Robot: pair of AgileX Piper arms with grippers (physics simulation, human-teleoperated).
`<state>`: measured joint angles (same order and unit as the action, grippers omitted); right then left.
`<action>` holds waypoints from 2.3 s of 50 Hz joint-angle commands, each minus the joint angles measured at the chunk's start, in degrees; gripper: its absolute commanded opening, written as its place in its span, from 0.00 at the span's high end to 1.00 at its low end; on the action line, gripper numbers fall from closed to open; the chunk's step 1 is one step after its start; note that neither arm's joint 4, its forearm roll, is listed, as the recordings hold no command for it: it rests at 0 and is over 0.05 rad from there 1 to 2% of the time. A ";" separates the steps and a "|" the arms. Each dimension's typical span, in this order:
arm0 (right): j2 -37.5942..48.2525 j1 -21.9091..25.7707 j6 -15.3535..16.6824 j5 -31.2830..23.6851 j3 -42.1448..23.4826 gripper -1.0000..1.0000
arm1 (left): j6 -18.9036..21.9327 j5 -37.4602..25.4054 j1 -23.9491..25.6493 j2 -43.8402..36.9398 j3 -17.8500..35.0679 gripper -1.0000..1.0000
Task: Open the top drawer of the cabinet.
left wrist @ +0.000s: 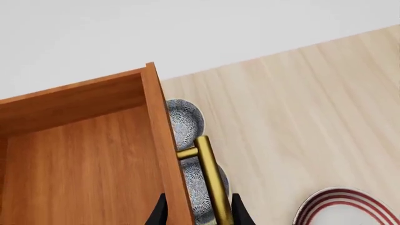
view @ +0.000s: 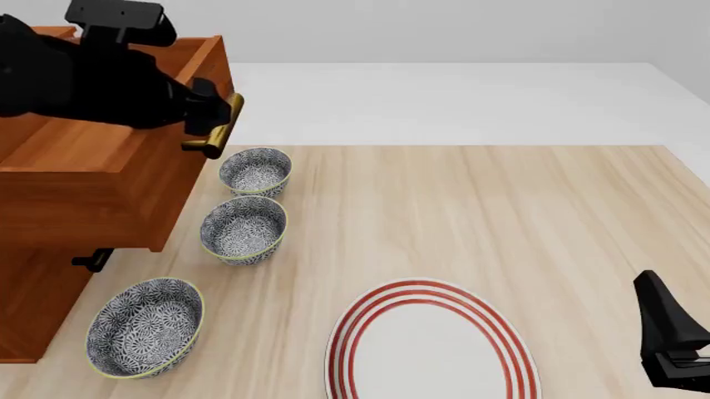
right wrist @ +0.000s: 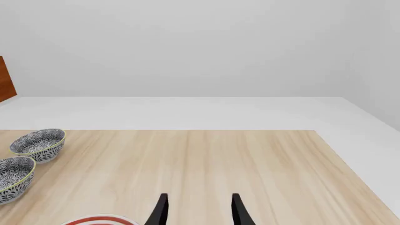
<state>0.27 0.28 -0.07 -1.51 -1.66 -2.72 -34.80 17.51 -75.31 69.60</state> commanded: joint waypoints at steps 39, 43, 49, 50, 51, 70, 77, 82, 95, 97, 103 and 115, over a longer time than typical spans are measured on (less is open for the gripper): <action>0.00 0.00 0.00 0.00 0.00 0.00 | 2.64 -5.04 1.54 5.91 5.19 0.00; 0.00 -0.02 -0.01 0.00 0.00 0.00 | 2.55 -5.48 2.04 6.85 5.34 0.00; 0.00 0.00 -0.01 0.01 0.00 0.00 | 2.43 -5.45 3.06 7.95 4.75 0.00; 0.00 0.00 0.00 0.00 0.00 0.00 | 2.50 -5.40 3.02 8.08 4.70 0.00; 0.00 0.00 -0.01 0.01 0.00 0.00 | 2.42 -5.49 3.17 8.31 4.65 0.00; 0.00 0.00 -0.01 0.00 0.00 0.00 | 3.54 -7.78 5.06 12.32 6.07 0.00; 0.00 0.00 0.01 0.00 0.00 0.00 | 3.70 -8.94 6.00 13.80 6.82 0.00; 0.00 -0.01 -0.01 -0.01 0.00 0.00 | 3.86 -8.89 6.23 14.07 6.62 0.00; 0.00 0.00 -0.01 0.00 0.00 0.00 | 3.92 -9.03 7.79 15.57 5.26 0.00; 0.00 0.01 0.00 0.00 0.00 0.00 | 3.98 -9.02 8.33 16.06 4.71 0.00; 0.00 0.00 0.00 -0.01 0.00 0.00 | 3.77 -9.30 9.51 17.32 3.90 0.00; 0.00 -0.01 0.00 0.00 0.00 0.00 | 3.66 -8.95 10.69 18.46 2.43 0.00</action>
<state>0.27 0.28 -0.07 -1.51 -1.66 1.03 -43.82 27.14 -57.91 73.11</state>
